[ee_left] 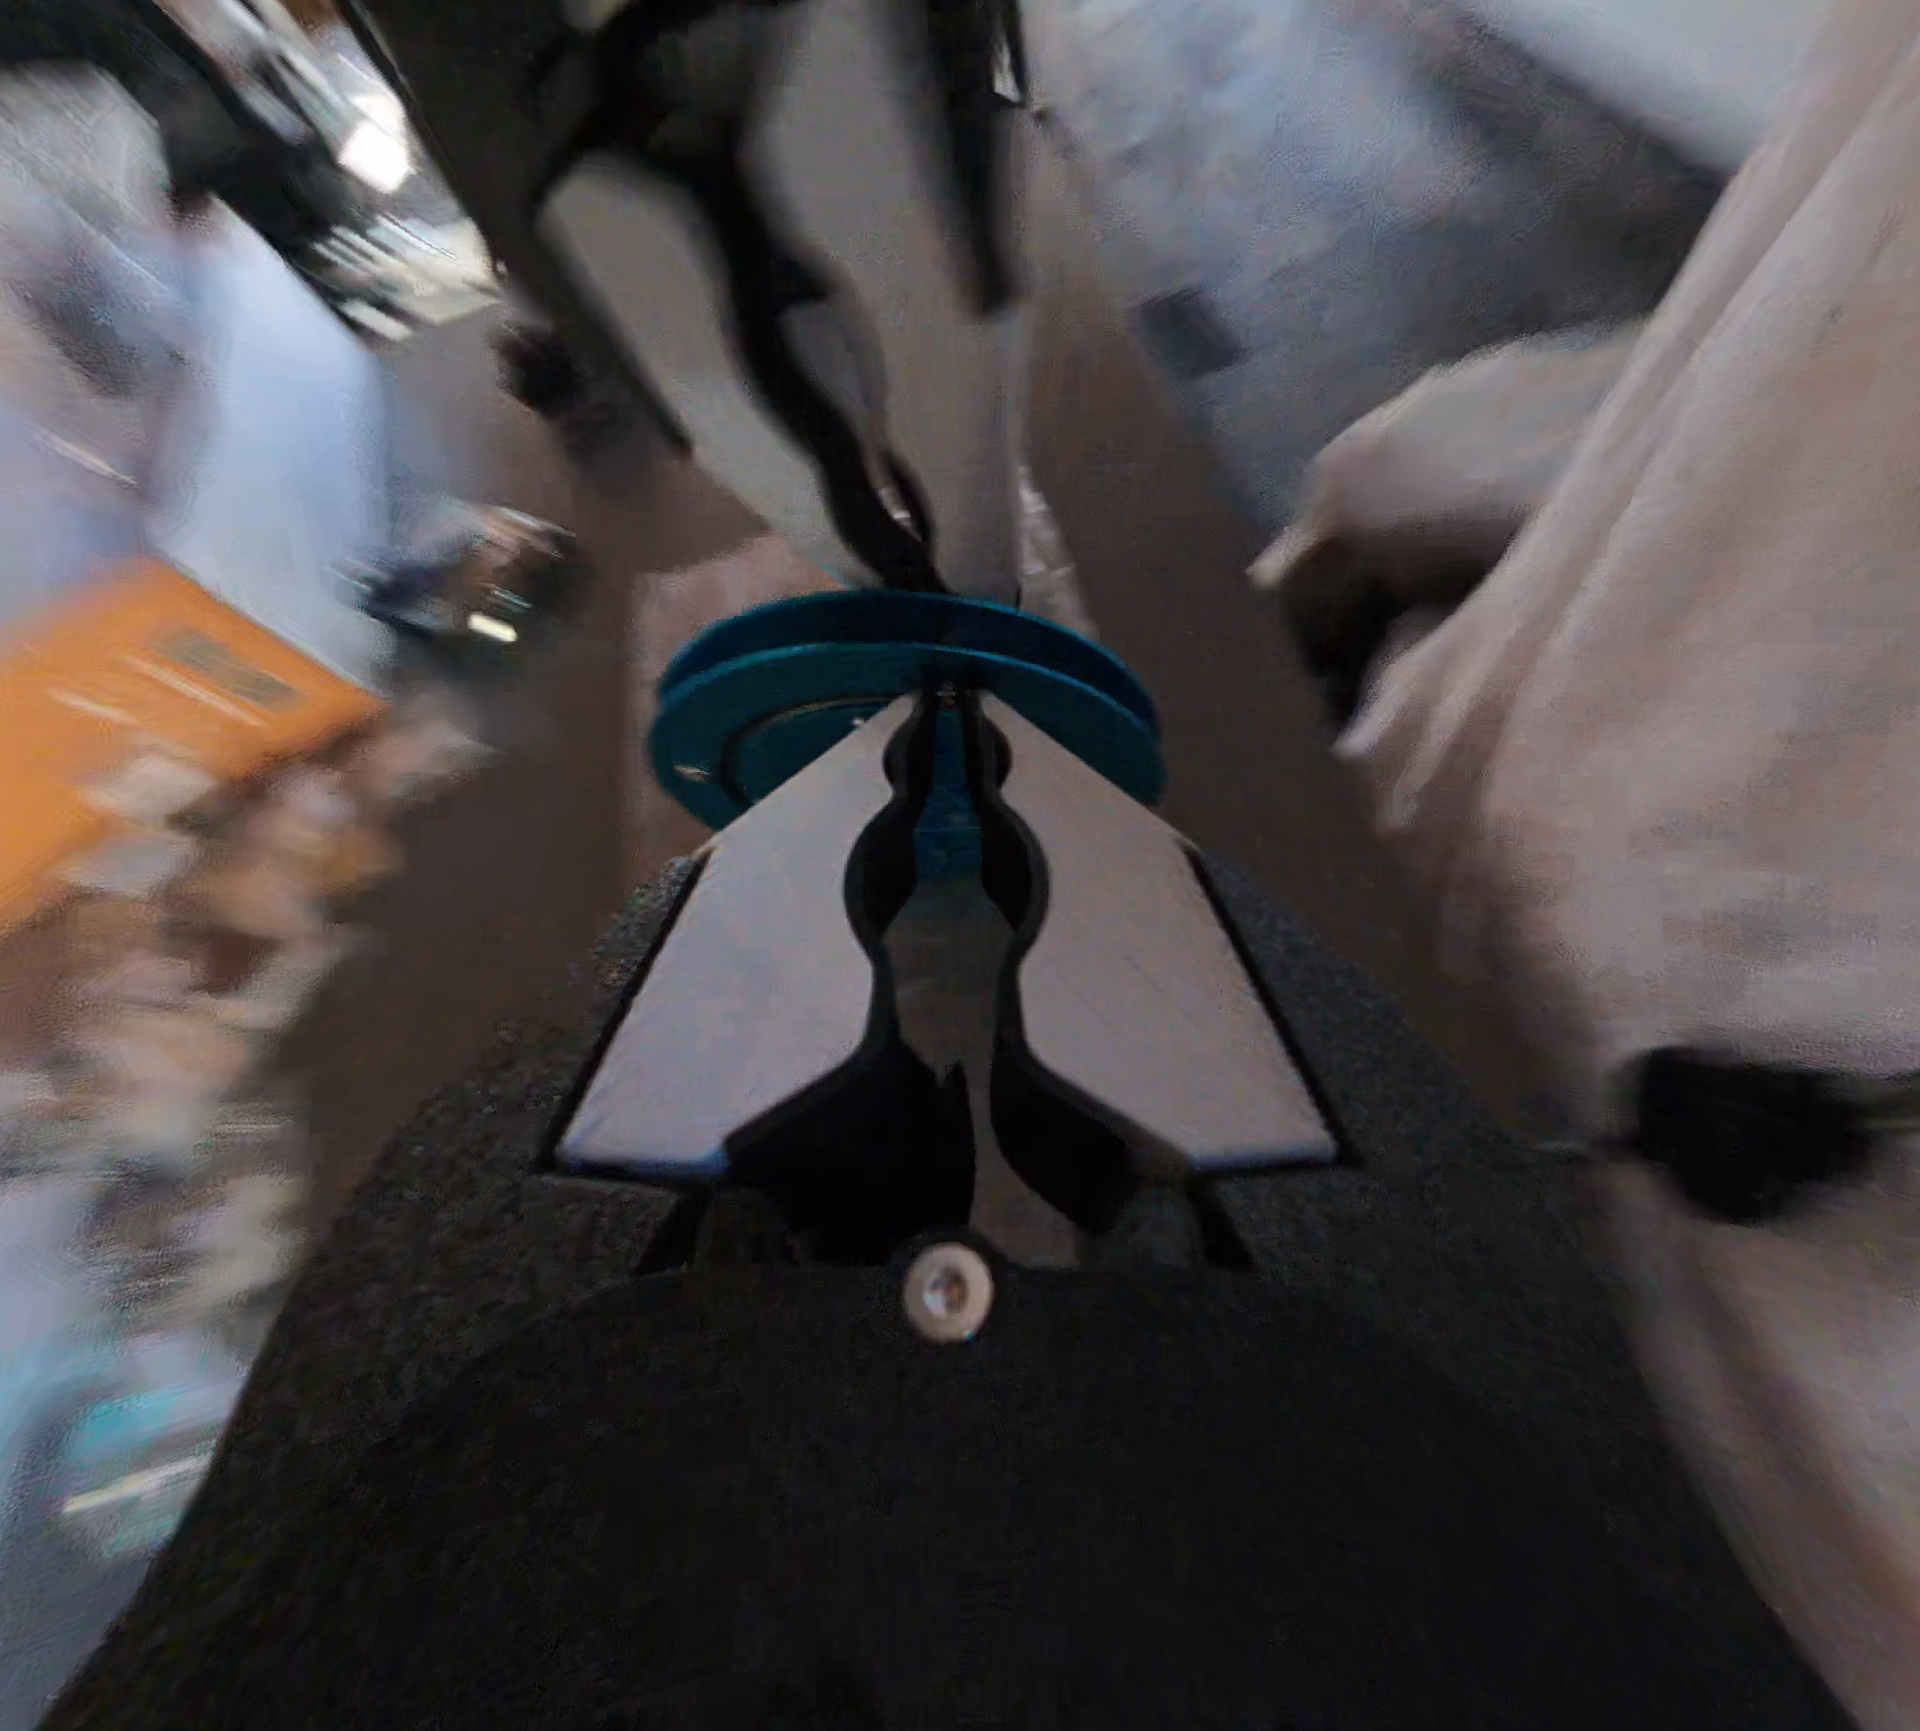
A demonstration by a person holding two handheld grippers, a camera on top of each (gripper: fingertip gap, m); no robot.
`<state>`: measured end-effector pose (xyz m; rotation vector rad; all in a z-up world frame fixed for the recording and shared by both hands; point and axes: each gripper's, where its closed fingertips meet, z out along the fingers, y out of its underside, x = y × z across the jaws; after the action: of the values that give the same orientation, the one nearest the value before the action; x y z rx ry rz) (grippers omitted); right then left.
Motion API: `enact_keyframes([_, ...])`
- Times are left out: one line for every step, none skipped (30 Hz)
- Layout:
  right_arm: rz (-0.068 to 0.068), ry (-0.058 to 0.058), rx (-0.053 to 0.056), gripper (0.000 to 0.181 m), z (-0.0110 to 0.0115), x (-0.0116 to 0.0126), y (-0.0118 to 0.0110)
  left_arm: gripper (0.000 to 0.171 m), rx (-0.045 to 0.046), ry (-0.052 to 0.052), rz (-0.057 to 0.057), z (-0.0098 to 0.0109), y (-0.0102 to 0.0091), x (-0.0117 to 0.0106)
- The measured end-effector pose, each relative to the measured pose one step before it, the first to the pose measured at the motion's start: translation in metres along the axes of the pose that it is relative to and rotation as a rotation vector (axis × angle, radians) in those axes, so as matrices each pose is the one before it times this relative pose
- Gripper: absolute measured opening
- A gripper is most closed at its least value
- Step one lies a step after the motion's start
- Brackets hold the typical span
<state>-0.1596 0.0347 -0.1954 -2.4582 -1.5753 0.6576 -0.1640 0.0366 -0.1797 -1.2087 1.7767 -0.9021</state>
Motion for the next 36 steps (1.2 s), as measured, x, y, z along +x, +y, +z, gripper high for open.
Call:
enact_keyframes([0.1125,-0.1414,0.0282,0.003,-0.00034,-0.00145,-0.00019,0.003,-0.02023,-0.1052,0.1819,0.00041,-0.00020,-0.00262])
enact_keyframes([0.1661,-0.1733,0.0232,0.003,-0.00056,-0.00315,-0.00069,0.003,-0.01429,-0.0944,0.1676,0.00069,0.00053,-0.00244])
enact_keyframes([0.1401,-0.1684,0.0240,0.003,-0.00020,-0.00371,-0.00193,0.003,-0.01406,-0.0788,0.1307,0.00029,0.00147,-0.00240])
enact_keyframes([0.0720,-0.1338,0.0246,0.002,0.00027,-0.00279,-0.00230,0.003,-0.01454,-0.0478,0.0817,-0.00043,0.00214,-0.00183])
enact_keyframes([0.0674,-0.1028,0.0109,0.003,0.00069,-0.00237,-0.00047,0.003,-0.00336,-0.0073,0.0290,-0.00063,0.00091,-0.00024])
enact_keyframes([0.0247,-0.0441,0.0013,0.003,0.00047,-0.00122,0.00074,0.003,0.00500,0.0128,0.0036,-0.00054,-0.00050,0.00021])
enact_keyframes([-0.0109,0.0040,-0.0050,0.004,0.00056,-0.00013,0.00128,0.003,0.00776,0.0193,-0.0088,-0.00032,-0.00098,0.00061])
enact_keyframes([-0.0131,0.0254,0.0001,0.004,0.00041,0.00034,0.00083,0.003,0.00804,0.0250,-0.0420,0.00008,-0.00061,0.00052])
enact_keyframes([-0.0216,0.0332,0.0126,0.004,-0.00033,0.00043,-0.00081,0.003,0.00339,0.0350,-0.0957,0.00032,0.00056,-0.00059])
enact_keyframes([-0.0310,0.0445,0.0141,0.005,-0.00071,0.00087,-0.00108,0.003,0.00422,0.0509,-0.1241,0.00027,0.00087,-0.00046])
enact_keyframes([-0.0498,0.0740,0.0059,0.008,-0.00034,0.00290,-0.00033,0.003,0.00625,0.0645,-0.1210,-0.00075,0.00014,0.00022])
enact_keyframes([-0.0728,0.1128,-0.0064,0.014,-0.00051,0.00607,0.00089,0.004,0.00422,0.0540,-0.1052,-0.00072,0.00055,-0.00037])
enact_keyframes([-0.0865,0.1386,-0.0067,0.019,-0.00134,0.00737,0.00042,0.005,0.00217,0.0442,-0.0987,-0.00080,0.00048,-0.00094])
enact_keyframes([-0.1009,0.1346,-0.0052,0.019,-0.00160,0.00531,-0.00033,0.004,0.00719,0.0437,-0.0887,-0.00068,-0.00003,-0.00018])
enact_keyframes([-0.1102,0.1338,-0.0043,0.017,-0.00186,0.00373,-0.00139,0.005,0.00976,0.0382,-0.0762,-0.00034,0.00008,-0.00010])
enact_keyframes([-0.1169,0.1140,0.0009,0.013,-0.00161,0.00037,-0.00256,0.005,0.00964,0.0346,-0.0616,-0.00021,-0.00007,0.00035])
enact_keyframes([-0.1134,0.1038,-0.0067,0.009,-0.00118,-0.00041,-0.00247,0.005,0.00570,0.0283,-0.0511,-0.00006,0.00008,0.00051])
enact_keyframes([-0.1135,0.1051,-0.0153,0.005,-0.00113,0.00116,-0.00204,0.005,0.00004,0.0316,-0.0360,0.00017,0.00049,0.00206])
enact_keyframes([-0.1037,0.0934,-0.0226,0.004,-0.00031,0.00126,-0.00092,0.005,-0.00024,0.0267,-0.0341,0.00005,0.00038,0.00131])
enact_keyframes([-0.0932,0.0930,-0.0278,0.004,-0.00016,0.00391,0.00004,0.004,0.00191,0.0172,-0.0398,-0.00041,0.00001,-0.00043])
enact_keyframes([-0.0700,0.0823,-0.0234,0.004,0.00034,0.00425,-0.00016,0.004,0.00324,0.0132,-0.0428,-0.00072,-0.00036,-0.00121])
enact_keyframes([-0.0543,0.0545,-0.0159,0.004,0.00047,0.00243,-0.00036,0.004,0.00181,0.0174,-0.0457,-0.00068,0.00001,-0.00044])
enact_keyframes([-0.0354,0.0253,-0.0071,0.004,0.00068,0.00088,-0.00029,0.004,0.00266,0.0207,-0.0500,-0.00050,-0.00013,0.00019])
enact_keyframes([0.0099,-0.0192,-0.0075,0.003,0.00086,-0.00002,0.00065,0.003,0.00830,0.0040,-0.0046,0.00002,-0.00061,0.00020])
enact_keyframes([0.0773,-0.0956,-0.0034,0.003,-0.00035,-0.00293,0.00115,0.004,0.00763,-0.0332,0.0870,0.00115,0.00012,0.00036])
enact_keyframes([0.1232,-0.1614,0.0143,0.002,-0.00097,-0.00636,0.00046,0.004,-0.00756,-0.0591,0.1369,0.00181,0.00052,0.00156])
enact_keyframes([0.1383,-0.1742,0.0300,0.002,-0.00047,-0.00546,0.00038,0.005,-0.01982,-0.0843,0.1755,0.00134,0.00031,0.00044])
enact_keyframes([0.1530,-0.1693,0.0398,0.003,-0.00042,-0.00237,-0.00020,0.004,-0.02112,-0.1118,0.1995,0.00079,-0.00010,-0.00284])
enact_keyframes([0.1847,-0.1964,0.0324,0.003,-0.00108,-0.00359,-0.00059,0.003,-0.01882,-0.1057,0.1768,0.00074,0.00009,-0.00305])
enact_keyframes([0.1765,-0.2028,0.0141,0.003,-0.00040,-0.00526,0.00046,0.003,-0.00888,-0.0739,0.1436,0.00090,-0.00035,0.00000])
enact_keyframes([0.1084,-0.1674,-0.0004,0.003,0.00108,-0.00496,0.00214,0.003,0.00055,-0.0349,0.0900,0.00001,-0.00121,0.00231])
enact_keyframes([0.0381,-0.1051,-0.0015,0.003,0.00257,-0.00343,0.00206,0.003,0.00007,0.0028,0.0178,-0.00051,-0.00099,0.00190])
enact_keyframes([-0.0011,-0.0368,0.0083,0.003,0.00244,-0.00157,0.00046,0.004,-0.00240,0.0274,-0.0363,-0.00087,0.00006,0.00094])
enact_keyframes([-0.0346,0.0228,0.0118,0.004,0.00088,0.00010,-0.00069,0.004,-0.00093,0.0333,-0.0702,-0.00057,0.00066,-0.00042])
enact_keyframes([-0.0802,0.0808,0.0151,0.004,-0.00152,0.00231,-0.00232,0.003,0.00252,0.0308,-0.0973,0.00027,0.00104,-0.00190])
enact_keyframes([-0.1064,0.1241,0.0170,0.004,-0.00355,0.00416,-0.00314,0.004,0.00567,0.0417,-0.1209,0.00040,0.00080,-0.00199])
